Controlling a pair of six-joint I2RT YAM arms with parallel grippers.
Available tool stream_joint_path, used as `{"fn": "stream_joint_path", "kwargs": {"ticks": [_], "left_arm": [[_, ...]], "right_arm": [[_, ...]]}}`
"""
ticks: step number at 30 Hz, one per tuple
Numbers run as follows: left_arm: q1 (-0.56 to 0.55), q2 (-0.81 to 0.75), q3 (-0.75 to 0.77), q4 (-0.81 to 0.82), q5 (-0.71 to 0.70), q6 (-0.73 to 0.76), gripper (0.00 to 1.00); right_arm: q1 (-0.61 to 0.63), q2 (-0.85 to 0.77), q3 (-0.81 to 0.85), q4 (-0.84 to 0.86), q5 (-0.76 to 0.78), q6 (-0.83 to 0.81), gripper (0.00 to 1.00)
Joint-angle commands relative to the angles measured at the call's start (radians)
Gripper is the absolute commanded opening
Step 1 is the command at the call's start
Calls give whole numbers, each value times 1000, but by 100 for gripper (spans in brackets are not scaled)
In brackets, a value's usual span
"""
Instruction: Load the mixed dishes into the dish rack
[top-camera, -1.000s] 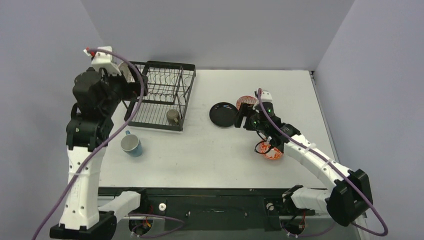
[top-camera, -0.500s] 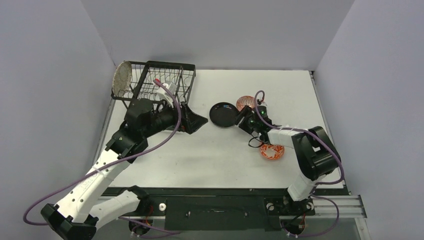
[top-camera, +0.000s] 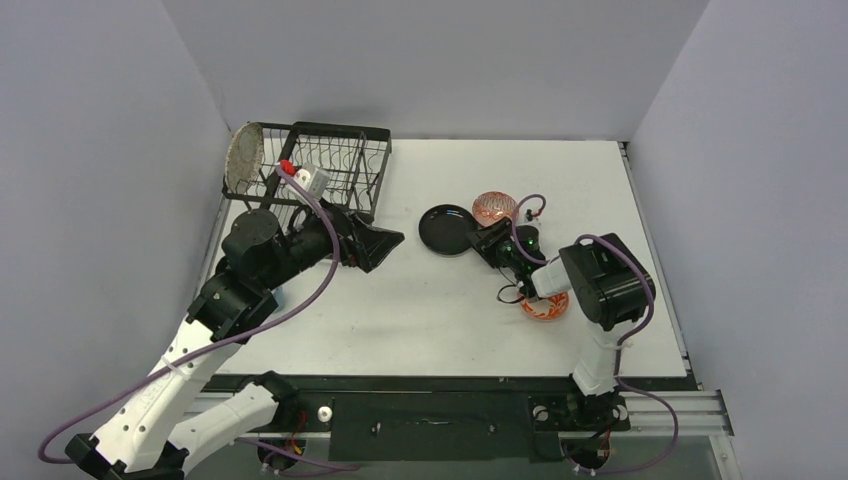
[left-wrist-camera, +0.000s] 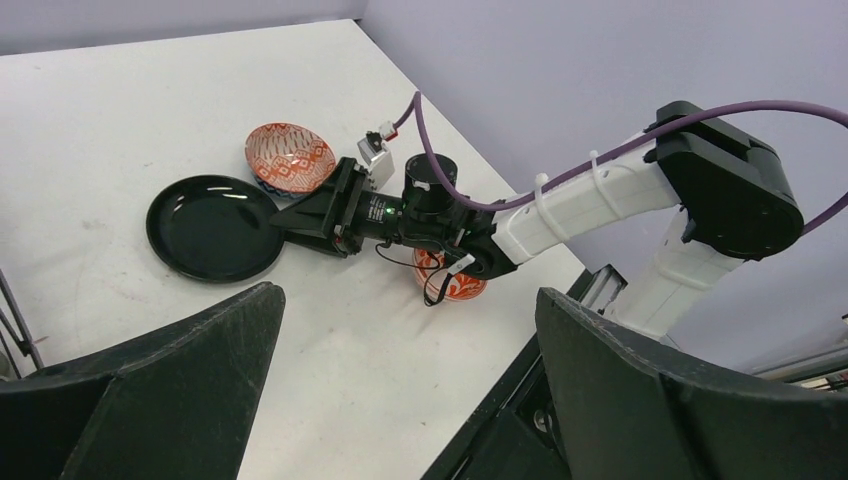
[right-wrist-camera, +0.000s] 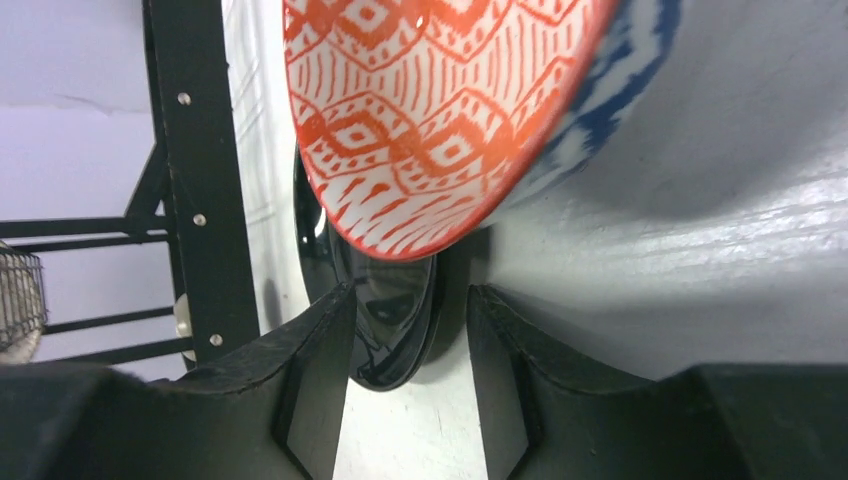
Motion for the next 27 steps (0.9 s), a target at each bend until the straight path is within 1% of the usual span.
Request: {"fn": "stream_joint_path", "kwargs": {"ticks": [1,4,10,18,22,23,26,27], "left_arm": [[-3,-8,60,-1,-31,25,96],[-3,-6,61,0,-35,20,96],[-4,8,73,-5,-42,11,96],[-4,18,97,-30,-53,7,96],[-5,22,106,-48,-61,6,96],[-4,24,108,-52,-64,5,96],[-4,27,112,-56,-73,1,96],[-3,29,115,-59,-75,2,96]], "right_arm": [[-9,47,-21,187,43,96,40],[-6,50,-13,159,85,113,38],[14,60,33,79,124,122,36],[53,101,97,50,123,136,30],[65,108,112,38,129,138,22],[67,110,113,33,129,138,18],[70,118,127,23,124,133,9],[72,116,130,22,116,126,4]]}}
